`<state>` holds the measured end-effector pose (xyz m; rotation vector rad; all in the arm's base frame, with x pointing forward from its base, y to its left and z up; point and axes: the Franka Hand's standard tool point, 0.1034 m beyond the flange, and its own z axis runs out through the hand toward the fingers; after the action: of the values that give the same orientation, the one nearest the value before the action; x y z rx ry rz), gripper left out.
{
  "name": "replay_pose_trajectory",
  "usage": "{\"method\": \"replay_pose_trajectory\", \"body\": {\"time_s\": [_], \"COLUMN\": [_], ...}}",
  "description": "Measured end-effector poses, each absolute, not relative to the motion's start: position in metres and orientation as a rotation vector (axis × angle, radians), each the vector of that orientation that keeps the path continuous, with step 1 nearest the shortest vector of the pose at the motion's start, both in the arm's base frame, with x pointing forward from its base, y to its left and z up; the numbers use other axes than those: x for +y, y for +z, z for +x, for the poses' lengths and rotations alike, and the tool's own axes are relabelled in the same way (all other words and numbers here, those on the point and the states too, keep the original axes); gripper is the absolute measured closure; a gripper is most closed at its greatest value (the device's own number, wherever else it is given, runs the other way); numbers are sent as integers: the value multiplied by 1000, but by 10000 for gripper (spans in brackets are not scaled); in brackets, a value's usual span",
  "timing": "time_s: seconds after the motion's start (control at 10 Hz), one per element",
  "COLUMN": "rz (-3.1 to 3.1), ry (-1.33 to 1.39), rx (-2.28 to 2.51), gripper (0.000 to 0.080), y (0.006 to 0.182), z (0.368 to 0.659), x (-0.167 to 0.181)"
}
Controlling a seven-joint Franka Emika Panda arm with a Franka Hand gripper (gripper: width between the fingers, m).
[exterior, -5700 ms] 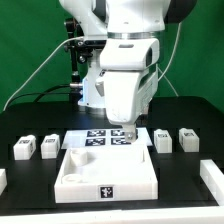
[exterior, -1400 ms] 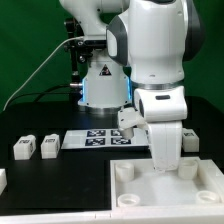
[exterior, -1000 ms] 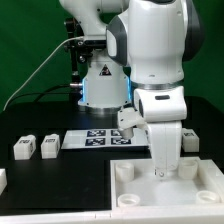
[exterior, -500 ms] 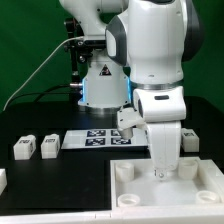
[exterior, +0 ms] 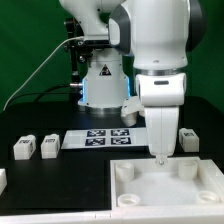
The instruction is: Assemble one leg
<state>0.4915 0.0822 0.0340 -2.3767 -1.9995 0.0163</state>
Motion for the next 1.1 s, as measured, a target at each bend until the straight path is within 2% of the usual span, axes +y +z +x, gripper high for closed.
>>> {"method": "replay_pose_trajectory", "body": {"time_s": [0.1, 0.6, 1.0, 1.1], "rz": [-2426, -2981, -3053, -3051], "ry": [22, 38, 55, 94], "rx": [-1939, -758, -267, -213], "gripper": [151, 151, 151, 151], "y": [38, 71, 71, 66], "z": [481, 465, 465, 460], "x": [92, 160, 166, 166]}}
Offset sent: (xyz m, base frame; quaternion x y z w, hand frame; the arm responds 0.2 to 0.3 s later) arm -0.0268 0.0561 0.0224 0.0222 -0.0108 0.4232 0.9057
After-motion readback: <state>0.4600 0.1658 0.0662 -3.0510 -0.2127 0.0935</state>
